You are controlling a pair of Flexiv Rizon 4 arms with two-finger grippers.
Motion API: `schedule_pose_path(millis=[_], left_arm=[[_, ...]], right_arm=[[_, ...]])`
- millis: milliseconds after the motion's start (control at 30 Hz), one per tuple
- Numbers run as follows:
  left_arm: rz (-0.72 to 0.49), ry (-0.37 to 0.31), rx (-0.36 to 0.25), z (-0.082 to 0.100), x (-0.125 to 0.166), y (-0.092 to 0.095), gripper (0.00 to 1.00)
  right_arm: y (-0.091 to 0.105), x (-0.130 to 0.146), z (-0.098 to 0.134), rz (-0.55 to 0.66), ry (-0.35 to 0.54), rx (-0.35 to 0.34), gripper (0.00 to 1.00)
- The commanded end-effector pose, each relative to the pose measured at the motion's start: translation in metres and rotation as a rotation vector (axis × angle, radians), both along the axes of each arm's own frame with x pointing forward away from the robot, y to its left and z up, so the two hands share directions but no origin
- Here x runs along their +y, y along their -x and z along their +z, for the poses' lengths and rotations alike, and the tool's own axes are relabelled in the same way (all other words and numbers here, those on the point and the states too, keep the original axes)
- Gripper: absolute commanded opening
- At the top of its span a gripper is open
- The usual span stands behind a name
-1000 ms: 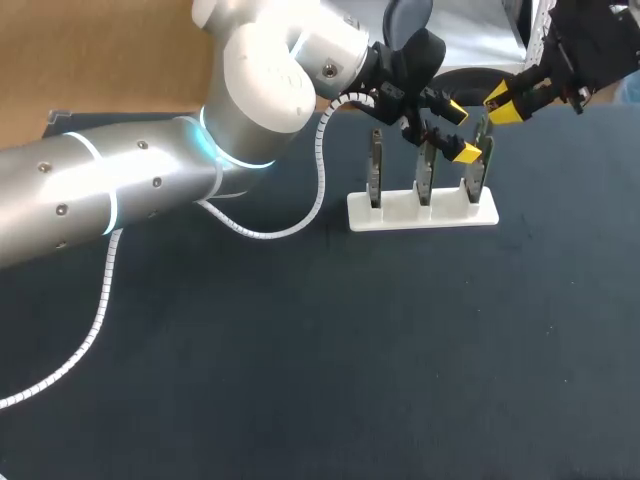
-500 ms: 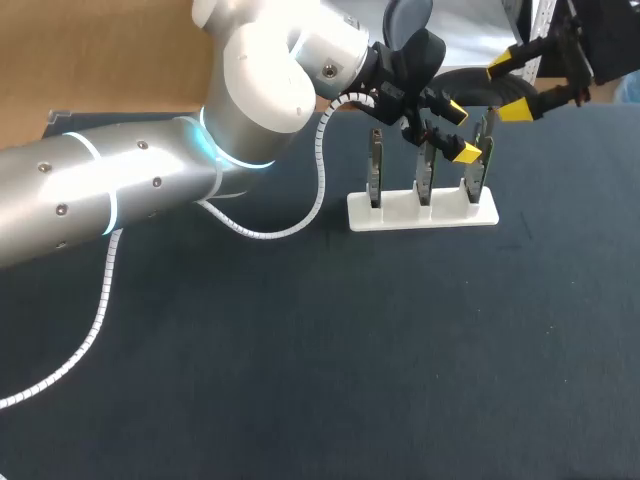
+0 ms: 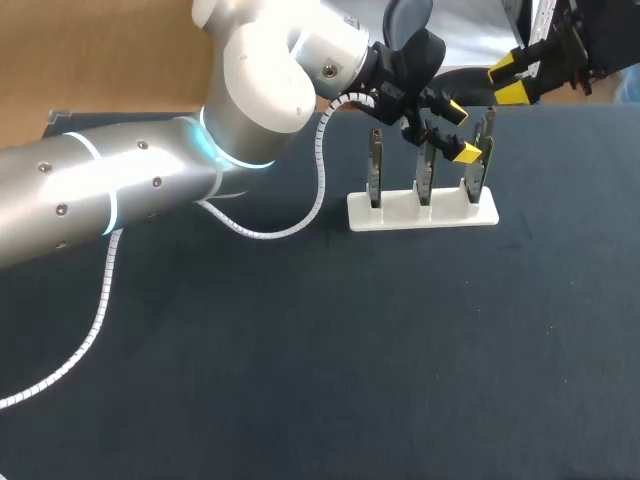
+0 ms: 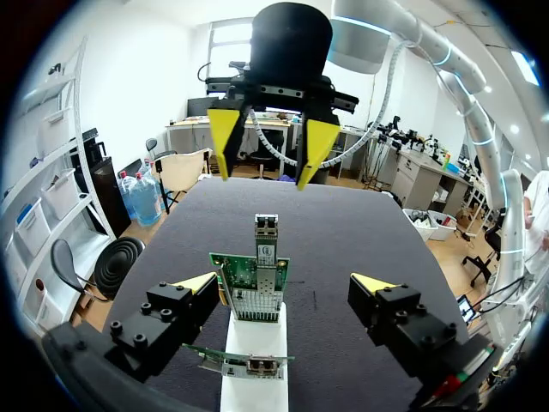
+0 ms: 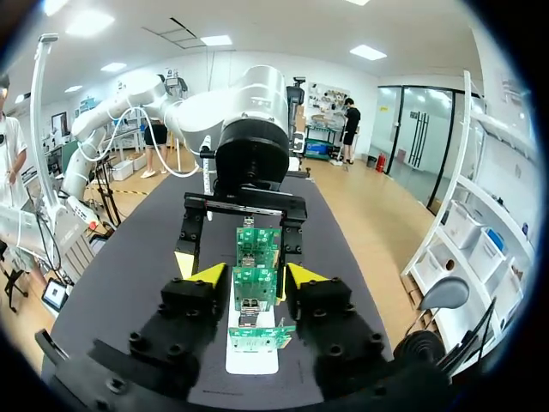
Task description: Pick up the optical module with the left hand, and insert it into the network port with the right hand.
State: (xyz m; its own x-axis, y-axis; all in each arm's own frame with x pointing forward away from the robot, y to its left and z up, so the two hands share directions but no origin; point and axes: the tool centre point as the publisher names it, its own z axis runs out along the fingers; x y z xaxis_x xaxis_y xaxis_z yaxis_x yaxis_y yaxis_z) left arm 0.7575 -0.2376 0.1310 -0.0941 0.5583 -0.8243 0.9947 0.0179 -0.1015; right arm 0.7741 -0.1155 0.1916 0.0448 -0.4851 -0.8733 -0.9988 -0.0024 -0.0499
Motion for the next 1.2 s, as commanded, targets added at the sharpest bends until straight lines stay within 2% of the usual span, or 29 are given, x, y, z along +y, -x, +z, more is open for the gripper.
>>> schedule_pose_path(millis=[33, 1200], left_arm=[[0.003, -0.004, 0.000, 0.001, 0.000, 0.001, 1.00], [0.003, -0.004, 0.000, 0.001, 0.000, 0.001, 1.00]], right_arm=[[0.000, 0.002, -0.002, -0.001, 0.003, 0.002, 0.00], [0.004, 0.002, -0.038, -0.015, 0.068, 0.092, 0.00]])
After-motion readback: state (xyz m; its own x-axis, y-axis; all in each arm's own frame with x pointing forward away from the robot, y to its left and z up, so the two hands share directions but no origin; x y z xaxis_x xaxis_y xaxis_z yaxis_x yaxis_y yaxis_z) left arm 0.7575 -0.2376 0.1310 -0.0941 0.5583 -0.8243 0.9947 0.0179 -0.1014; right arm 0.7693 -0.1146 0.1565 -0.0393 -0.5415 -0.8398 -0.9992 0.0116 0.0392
